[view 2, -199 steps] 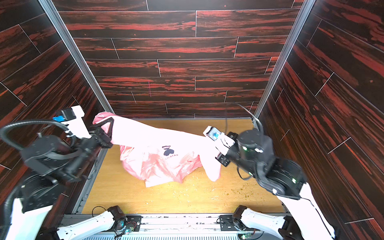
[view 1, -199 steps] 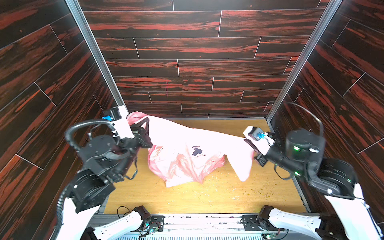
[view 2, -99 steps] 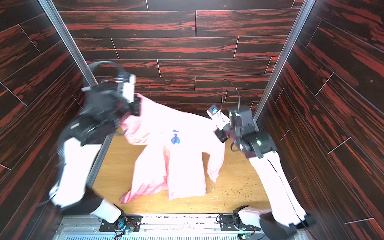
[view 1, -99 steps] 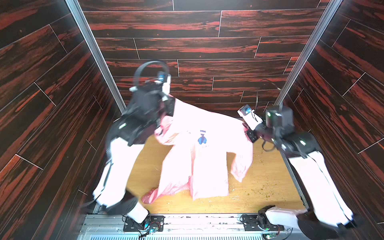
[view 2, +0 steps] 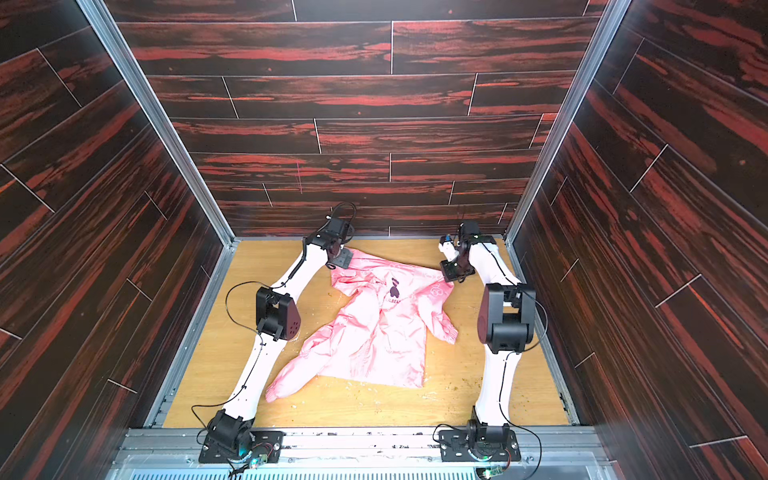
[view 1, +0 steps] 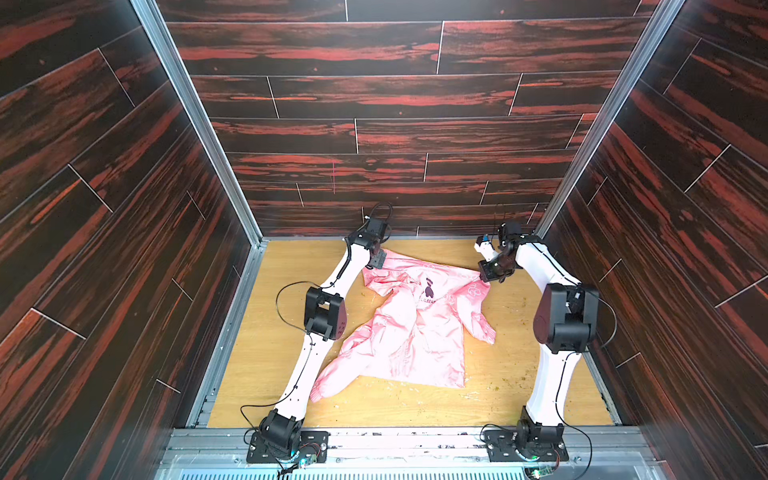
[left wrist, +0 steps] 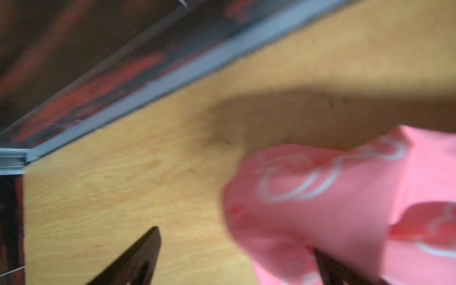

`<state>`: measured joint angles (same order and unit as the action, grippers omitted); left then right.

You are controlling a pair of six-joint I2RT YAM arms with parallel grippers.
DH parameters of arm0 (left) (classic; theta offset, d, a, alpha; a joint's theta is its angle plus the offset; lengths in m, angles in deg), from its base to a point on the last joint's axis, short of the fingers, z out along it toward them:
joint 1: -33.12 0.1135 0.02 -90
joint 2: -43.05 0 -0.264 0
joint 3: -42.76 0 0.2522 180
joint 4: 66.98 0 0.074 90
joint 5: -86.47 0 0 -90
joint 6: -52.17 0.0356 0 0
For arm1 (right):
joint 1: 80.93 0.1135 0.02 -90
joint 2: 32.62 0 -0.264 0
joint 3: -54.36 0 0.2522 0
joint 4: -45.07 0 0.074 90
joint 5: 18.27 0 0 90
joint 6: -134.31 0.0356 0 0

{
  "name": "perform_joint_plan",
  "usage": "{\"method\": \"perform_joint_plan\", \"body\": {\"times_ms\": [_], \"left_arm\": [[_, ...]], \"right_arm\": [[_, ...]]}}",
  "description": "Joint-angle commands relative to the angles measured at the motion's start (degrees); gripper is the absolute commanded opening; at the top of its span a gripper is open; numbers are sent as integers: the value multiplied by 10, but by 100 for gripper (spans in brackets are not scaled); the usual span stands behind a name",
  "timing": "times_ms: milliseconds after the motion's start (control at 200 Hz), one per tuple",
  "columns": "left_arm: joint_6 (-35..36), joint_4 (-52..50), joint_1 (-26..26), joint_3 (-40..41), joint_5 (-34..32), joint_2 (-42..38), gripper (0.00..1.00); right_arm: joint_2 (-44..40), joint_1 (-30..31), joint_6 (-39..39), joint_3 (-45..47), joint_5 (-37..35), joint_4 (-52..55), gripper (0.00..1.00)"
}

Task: Unzip the jacket
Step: Flatten out the jacket at the center of the board.

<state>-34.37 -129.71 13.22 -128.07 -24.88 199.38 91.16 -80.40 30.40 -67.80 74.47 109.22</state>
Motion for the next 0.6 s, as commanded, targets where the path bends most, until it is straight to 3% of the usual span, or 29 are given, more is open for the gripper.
{"method": "perform_joint_plan", "body": {"times_ms": [0,115,190,235,256,371,516,596], "left_arm": [[7,41,12,-30,-62,-98,100],[-9,-71,12,37,-65,-160,100],[-39,-150,12,121,-56,-222,100],[-59,-174,12,190,-43,-267,100],[-64,-175,12,226,-39,-291,100],[-100,-130,10,442,-7,-436,100],[-151,-44,10,674,115,-607,100],[-191,-19,10,759,176,-664,100]], "right_arm": [[18,-22,67,-43,-35,61,34],[-26,-38,101,-13,-40,61,51],[-66,-52,126,14,19,57,74],[-95,-57,141,37,57,53,77],[-109,-58,146,49,73,50,82],[-191,-58,175,143,153,24,83],[-284,-55,195,256,220,-9,83],[-316,-48,184,303,231,-5,83]]}}
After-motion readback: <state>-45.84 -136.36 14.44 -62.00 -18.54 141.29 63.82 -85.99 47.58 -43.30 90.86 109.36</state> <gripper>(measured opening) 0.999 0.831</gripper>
